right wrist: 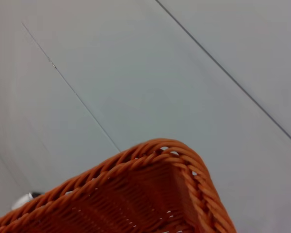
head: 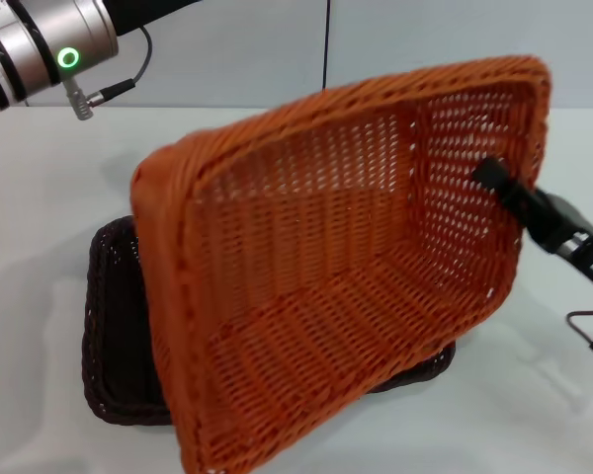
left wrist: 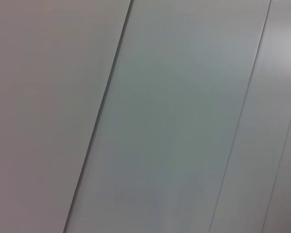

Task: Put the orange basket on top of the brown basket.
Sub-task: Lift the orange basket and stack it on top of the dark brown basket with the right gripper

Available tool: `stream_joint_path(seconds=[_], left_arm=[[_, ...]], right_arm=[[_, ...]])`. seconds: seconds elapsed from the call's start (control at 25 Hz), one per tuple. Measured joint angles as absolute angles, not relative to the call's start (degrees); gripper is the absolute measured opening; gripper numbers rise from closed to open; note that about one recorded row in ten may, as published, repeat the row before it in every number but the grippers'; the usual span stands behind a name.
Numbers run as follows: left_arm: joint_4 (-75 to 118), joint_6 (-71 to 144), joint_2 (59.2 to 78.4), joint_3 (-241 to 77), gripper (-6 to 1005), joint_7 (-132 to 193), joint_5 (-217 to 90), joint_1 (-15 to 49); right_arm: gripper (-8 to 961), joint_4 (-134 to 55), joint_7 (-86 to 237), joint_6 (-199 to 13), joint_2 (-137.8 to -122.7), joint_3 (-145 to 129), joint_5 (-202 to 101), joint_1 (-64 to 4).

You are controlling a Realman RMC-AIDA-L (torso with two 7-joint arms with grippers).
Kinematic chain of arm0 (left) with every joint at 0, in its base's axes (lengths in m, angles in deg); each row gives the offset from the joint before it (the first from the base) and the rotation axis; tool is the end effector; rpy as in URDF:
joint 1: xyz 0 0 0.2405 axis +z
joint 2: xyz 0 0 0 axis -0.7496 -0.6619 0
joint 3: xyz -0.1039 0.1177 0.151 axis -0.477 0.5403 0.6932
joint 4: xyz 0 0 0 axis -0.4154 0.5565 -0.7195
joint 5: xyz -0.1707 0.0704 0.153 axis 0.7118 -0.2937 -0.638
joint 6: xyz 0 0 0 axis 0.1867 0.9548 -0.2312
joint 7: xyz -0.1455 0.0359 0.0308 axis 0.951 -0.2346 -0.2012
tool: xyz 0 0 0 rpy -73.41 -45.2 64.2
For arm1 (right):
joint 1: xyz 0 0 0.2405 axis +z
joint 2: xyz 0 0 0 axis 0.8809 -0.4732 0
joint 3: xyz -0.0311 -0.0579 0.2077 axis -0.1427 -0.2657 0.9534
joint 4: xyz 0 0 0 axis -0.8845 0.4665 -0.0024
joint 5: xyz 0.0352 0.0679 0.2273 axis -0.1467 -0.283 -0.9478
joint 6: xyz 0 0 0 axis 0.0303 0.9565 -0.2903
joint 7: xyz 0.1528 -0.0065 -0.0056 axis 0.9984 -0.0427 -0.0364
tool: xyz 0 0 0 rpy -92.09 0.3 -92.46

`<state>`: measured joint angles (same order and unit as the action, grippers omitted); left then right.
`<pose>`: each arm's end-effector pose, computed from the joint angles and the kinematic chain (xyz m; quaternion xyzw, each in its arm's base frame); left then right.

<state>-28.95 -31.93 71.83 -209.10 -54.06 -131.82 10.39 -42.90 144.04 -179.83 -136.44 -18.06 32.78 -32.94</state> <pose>-0.1167 0.4516 0.0701 -0.8395 -0.2356 -0.4091 0.2691 0.2533 0.3053 -0.0092 -0.7395 0.3550 0.5439 0.1770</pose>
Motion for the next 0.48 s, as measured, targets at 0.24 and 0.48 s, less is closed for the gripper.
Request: stream_joint_path(seconds=[0.24, 0.48], left_arm=[[-28.3, -31.3, 71.83, -209.1, 862, -54.2, -131.8, 10.0], [-28.3, -31.1, 71.83, -209.1, 862, -54.2, -131.8, 10.0]], right_arm=[[204, -42.6, 144.5, -177.5, -136.40, -21.0, 32.9, -32.6], [388, -43.2, 145.4, -177.6, -136.20, -21.3, 32.9, -33.0]])
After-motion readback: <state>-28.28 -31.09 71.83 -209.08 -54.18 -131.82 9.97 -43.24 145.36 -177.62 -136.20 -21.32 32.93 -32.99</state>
